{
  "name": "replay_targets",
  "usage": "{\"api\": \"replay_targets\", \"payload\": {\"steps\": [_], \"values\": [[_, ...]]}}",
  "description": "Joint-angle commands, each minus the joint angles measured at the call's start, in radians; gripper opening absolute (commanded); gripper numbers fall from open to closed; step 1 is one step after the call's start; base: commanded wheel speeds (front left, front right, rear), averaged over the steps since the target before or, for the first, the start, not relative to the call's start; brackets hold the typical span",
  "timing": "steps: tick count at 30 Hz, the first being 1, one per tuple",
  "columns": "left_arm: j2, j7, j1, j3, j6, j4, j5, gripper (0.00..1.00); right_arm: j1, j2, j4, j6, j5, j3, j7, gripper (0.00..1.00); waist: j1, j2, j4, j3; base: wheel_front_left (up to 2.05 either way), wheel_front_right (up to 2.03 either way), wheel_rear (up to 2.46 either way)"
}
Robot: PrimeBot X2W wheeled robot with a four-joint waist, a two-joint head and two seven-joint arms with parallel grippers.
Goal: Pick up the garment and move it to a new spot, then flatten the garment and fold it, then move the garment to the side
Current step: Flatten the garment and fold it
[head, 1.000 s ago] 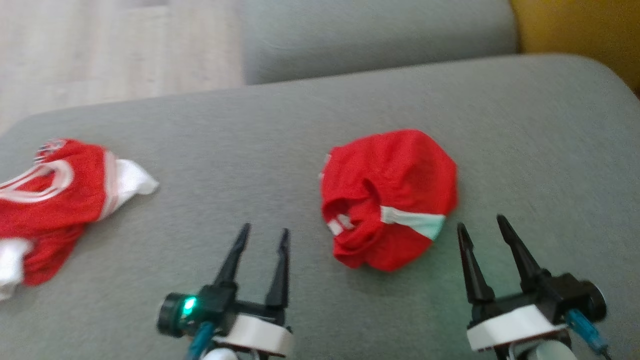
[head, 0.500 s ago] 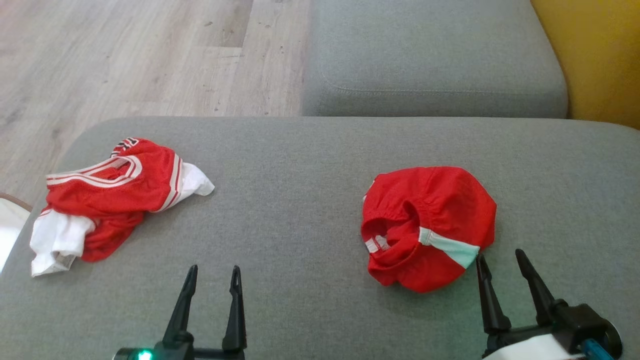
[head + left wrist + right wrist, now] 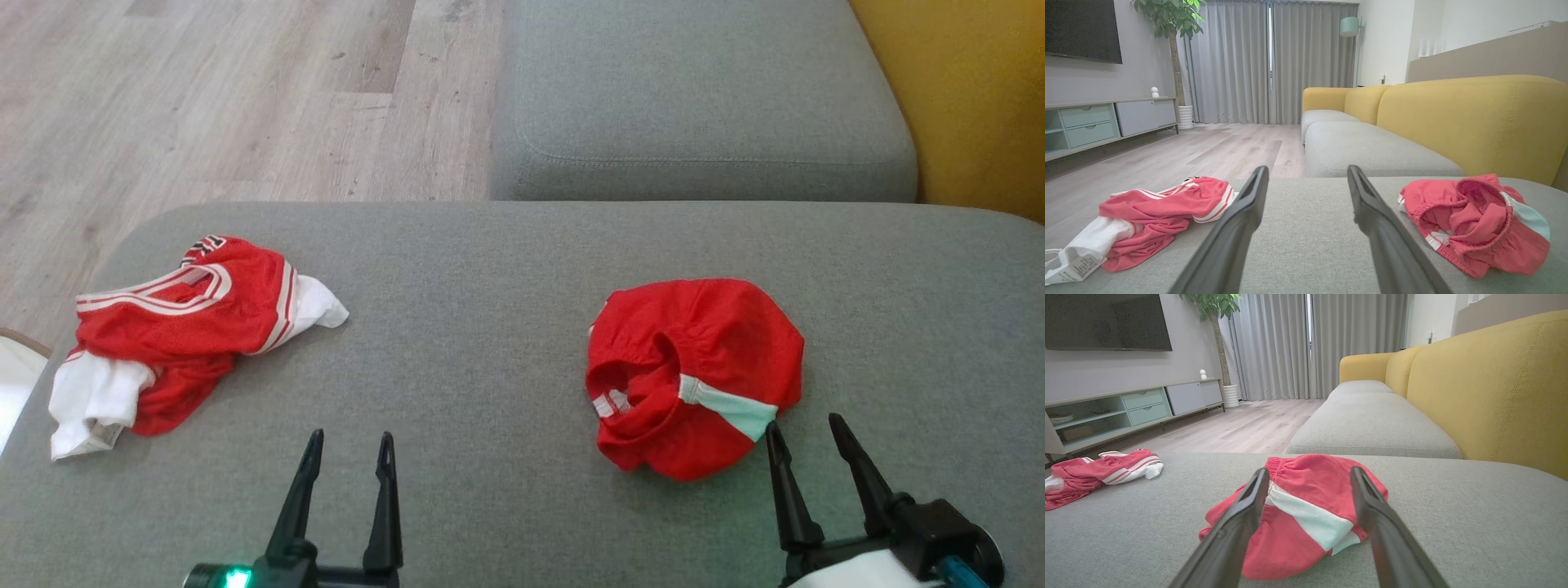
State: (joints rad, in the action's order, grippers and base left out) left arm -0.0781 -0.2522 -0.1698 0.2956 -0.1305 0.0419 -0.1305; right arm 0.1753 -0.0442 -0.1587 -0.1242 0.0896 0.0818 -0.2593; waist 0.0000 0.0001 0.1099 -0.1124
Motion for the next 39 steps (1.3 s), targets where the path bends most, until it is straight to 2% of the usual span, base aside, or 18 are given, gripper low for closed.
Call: {"api": "replay_targets", "payload": {"steps": [1,16,21,24,31,39], "values": [[0.016,-0.009,0.03,-0.033,0.008,-0.026,0.009,1.0,-0.033,-0.006,0.027,-0.007,0.008,0.023,-0.002,1.0,0.0,-0.0001,-0.001,-0.001,0.0,0.0,0.0],[0.026,-0.01,0.019,-0.03,0.039,-0.023,0.004,1.0,-0.044,-0.006,0.023,-0.007,0.005,0.035,-0.002,1.0,0.0,-0.0001,-0.017,0.005,0.0,0.0,0.0],[0.027,-0.01,0.031,-0.006,0.062,-0.031,-0.016,1.0,-0.056,-0.006,0.03,-0.007,-0.003,0.052,-0.002,1.0,0.0,-0.0001,-0.05,0.033,0.0,0.0,0.0],[0.028,-0.01,0.075,0.056,0.096,-0.019,-0.11,1.0,-0.072,-0.006,0.038,-0.007,-0.011,0.058,-0.002,1.0,0.0,-0.0001,-0.095,0.065,0.0,0.0,0.0],[0.028,-0.008,0.261,0.217,0.189,0.105,-0.3,1.0,-0.099,-0.006,0.053,-0.007,-0.025,0.073,-0.002,1.0,0.0,-0.0001,-0.192,0.134,0.0,0.0,0.0],[0.028,0.062,0.485,0.392,0.218,0.184,-0.493,1.0,-0.149,-0.006,0.078,-0.007,-0.042,0.105,-0.002,1.0,0.0,-0.0001,-0.285,0.245,0.0,0.0,0.0]]}}
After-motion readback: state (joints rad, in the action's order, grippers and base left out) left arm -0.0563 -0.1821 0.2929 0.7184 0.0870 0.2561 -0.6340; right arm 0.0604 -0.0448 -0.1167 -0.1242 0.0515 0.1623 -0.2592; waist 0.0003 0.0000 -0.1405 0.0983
